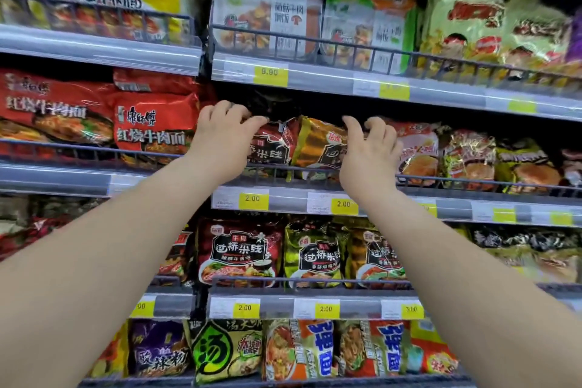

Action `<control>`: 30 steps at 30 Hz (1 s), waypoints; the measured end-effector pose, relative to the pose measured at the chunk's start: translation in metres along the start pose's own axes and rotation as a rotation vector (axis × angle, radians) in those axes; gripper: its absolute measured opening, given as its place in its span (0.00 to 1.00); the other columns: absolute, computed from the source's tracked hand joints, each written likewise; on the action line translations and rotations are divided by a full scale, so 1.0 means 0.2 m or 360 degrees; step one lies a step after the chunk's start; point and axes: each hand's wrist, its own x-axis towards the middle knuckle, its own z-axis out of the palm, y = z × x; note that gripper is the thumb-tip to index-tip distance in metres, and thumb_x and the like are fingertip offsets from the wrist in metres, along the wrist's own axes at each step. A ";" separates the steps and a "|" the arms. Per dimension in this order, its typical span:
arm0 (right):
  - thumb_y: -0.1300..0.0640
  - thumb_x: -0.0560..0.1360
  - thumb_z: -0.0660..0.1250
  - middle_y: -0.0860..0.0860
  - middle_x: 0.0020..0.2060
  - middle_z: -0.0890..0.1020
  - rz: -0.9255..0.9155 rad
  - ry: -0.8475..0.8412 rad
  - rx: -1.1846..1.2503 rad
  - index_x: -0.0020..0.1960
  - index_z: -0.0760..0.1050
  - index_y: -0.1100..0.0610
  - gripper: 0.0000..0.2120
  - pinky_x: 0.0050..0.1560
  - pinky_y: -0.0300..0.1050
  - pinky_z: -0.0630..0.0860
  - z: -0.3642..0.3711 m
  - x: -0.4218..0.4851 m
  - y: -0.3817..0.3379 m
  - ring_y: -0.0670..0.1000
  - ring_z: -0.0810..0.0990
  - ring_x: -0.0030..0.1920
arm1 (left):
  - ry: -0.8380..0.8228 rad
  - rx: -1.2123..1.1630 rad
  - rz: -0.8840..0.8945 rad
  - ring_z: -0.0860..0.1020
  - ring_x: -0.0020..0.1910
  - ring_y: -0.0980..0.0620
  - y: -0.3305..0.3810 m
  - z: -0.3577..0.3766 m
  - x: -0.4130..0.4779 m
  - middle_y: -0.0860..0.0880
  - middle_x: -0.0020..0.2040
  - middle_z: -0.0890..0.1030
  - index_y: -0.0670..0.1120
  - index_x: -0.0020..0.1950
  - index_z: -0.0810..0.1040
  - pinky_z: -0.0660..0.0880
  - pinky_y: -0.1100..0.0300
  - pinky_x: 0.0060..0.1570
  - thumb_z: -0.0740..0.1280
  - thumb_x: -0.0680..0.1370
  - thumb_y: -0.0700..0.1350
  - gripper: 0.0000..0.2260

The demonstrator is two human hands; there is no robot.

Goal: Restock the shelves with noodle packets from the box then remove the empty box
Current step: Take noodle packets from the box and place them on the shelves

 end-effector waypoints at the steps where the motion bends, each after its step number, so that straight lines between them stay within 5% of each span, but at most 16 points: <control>1: 0.67 0.68 0.67 0.60 0.61 0.68 0.0046 0.0120 0.0099 0.67 0.65 0.54 0.29 0.60 0.60 0.64 0.02 -0.03 -0.02 0.63 0.66 0.60 | 0.0177 -0.0042 -0.0044 0.69 0.58 0.39 0.02 0.01 -0.02 0.45 0.59 0.74 0.52 0.68 0.71 0.64 0.47 0.55 0.72 0.70 0.38 0.28; 4: 0.62 0.69 0.70 0.61 0.53 0.73 -0.0064 0.0277 0.0253 0.62 0.71 0.59 0.22 0.50 0.59 0.72 0.10 -0.11 -0.05 0.64 0.70 0.52 | 0.0596 -0.0111 -0.0057 0.72 0.39 0.41 0.10 0.05 -0.09 0.42 0.44 0.75 0.44 0.54 0.78 0.67 0.50 0.36 0.59 0.69 0.33 0.17; 6: 0.53 0.74 0.67 0.60 0.61 0.71 -0.0080 0.0131 0.0290 0.68 0.68 0.54 0.23 0.57 0.62 0.70 0.14 -0.13 -0.07 0.63 0.67 0.59 | 0.0572 -0.0088 -0.0044 0.72 0.37 0.41 0.14 0.10 -0.13 0.41 0.43 0.75 0.44 0.53 0.78 0.67 0.52 0.32 0.58 0.70 0.34 0.16; 9: 0.45 0.79 0.58 0.58 0.72 0.61 -0.0131 -0.0045 0.0234 0.75 0.57 0.43 0.25 0.67 0.69 0.57 0.18 -0.12 -0.10 0.65 0.56 0.70 | 0.0394 -0.0008 -0.0152 0.75 0.48 0.39 0.18 0.19 -0.16 0.43 0.56 0.76 0.51 0.61 0.76 0.71 0.49 0.38 0.67 0.73 0.45 0.16; 14: 0.39 0.78 0.49 0.50 0.76 0.52 -0.0130 -0.0270 0.0075 0.74 0.52 0.35 0.24 0.69 0.69 0.50 0.18 -0.03 -0.08 0.62 0.48 0.74 | -0.0033 -0.0140 -0.0320 0.58 0.71 0.37 0.20 0.13 -0.10 0.46 0.75 0.61 0.61 0.73 0.61 0.67 0.41 0.56 0.52 0.78 0.65 0.24; 17: 0.39 0.78 0.49 0.50 0.76 0.54 -0.0042 -0.0367 0.0117 0.72 0.55 0.35 0.23 0.69 0.69 0.50 0.16 0.00 -0.09 0.62 0.47 0.74 | -0.0235 -0.0210 -0.0322 0.55 0.73 0.38 0.16 0.12 -0.06 0.47 0.76 0.56 0.63 0.74 0.55 0.63 0.39 0.61 0.47 0.77 0.67 0.26; 23: 0.36 0.78 0.47 0.49 0.77 0.47 -0.0239 -0.0492 0.0152 0.72 0.48 0.30 0.24 0.69 0.71 0.47 0.16 -0.04 -0.11 0.62 0.38 0.75 | -0.0201 -0.0231 -0.0222 0.57 0.72 0.37 0.11 0.19 -0.11 0.48 0.78 0.49 0.65 0.75 0.47 0.65 0.39 0.60 0.44 0.75 0.70 0.29; 30: 0.33 0.76 0.51 0.48 0.77 0.46 -0.0192 -0.0621 0.0160 0.72 0.48 0.30 0.26 0.68 0.73 0.46 0.14 0.01 -0.09 0.62 0.38 0.75 | -0.0135 -0.0424 -0.0254 0.59 0.72 0.38 0.08 0.21 -0.09 0.49 0.77 0.54 0.66 0.74 0.53 0.64 0.40 0.62 0.50 0.76 0.68 0.26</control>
